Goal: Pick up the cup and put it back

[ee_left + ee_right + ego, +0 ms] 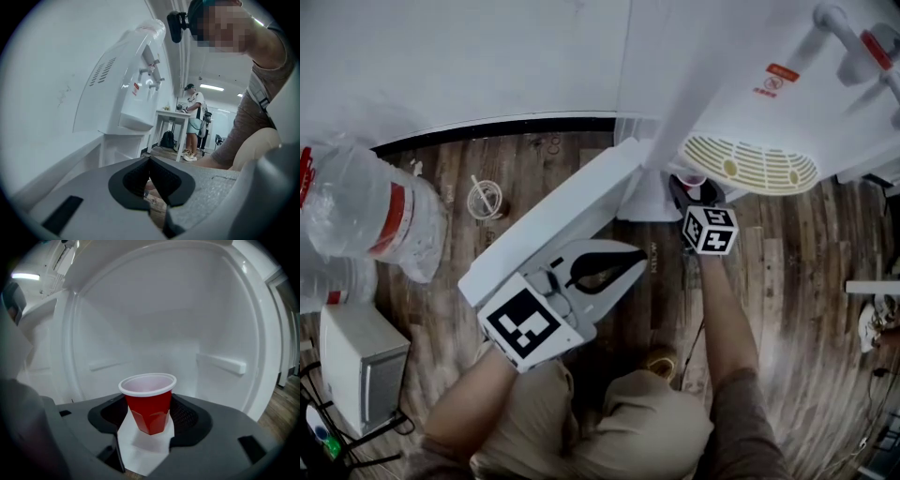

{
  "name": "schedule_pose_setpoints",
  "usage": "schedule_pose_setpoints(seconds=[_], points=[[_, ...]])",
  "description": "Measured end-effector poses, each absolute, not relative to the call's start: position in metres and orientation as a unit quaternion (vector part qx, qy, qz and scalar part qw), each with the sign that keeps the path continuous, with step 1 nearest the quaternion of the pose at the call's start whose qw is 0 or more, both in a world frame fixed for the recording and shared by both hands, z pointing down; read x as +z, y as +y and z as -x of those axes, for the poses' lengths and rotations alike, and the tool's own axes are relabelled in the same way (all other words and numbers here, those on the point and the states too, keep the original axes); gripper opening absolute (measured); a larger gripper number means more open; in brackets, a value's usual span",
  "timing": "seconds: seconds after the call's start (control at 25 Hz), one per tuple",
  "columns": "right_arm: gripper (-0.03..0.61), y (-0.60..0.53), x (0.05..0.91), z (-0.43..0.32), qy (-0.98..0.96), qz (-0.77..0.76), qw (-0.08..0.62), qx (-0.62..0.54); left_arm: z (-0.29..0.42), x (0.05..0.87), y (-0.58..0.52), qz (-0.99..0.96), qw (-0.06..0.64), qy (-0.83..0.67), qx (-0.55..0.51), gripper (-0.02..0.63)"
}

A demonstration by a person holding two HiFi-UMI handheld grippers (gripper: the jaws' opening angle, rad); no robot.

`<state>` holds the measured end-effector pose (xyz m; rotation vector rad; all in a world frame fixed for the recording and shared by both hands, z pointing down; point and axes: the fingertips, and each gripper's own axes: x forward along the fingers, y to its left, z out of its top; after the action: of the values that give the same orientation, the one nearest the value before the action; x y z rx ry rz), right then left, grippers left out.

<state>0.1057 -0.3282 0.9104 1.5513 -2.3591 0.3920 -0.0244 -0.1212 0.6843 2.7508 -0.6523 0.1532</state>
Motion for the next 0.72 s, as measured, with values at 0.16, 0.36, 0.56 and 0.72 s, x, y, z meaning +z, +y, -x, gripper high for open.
schedule_pose_setpoints(seconds=[0.16,0.36,0.56,0.72], points=[[0.281,-0.339,0.923,-0.108,-0.812,-0.548,0.149,0.135,0.026,0.682,-0.121,-0.96,0.155,-0.228,0.048,0.003],[0.281,-0.344,0.94,-0.103,-0.813,-0.544,0.154,0.137,0.027,0.683,-0.121,-0.959,0.162,-0.228,0.051,0.003],[0.281,-0.352,0.946,-0.109,-0.806,-0.555,0.151,0.138,0.028,0.688,-0.124,-0.959,0.159,-0.23,0.058,0.002],[0.284,-0.355,0.949,-0.109,-0.803,-0.559,0.15,0.14,0.028,0.69,-0.127,-0.957,0.168,-0.231,0.058,0.003]])
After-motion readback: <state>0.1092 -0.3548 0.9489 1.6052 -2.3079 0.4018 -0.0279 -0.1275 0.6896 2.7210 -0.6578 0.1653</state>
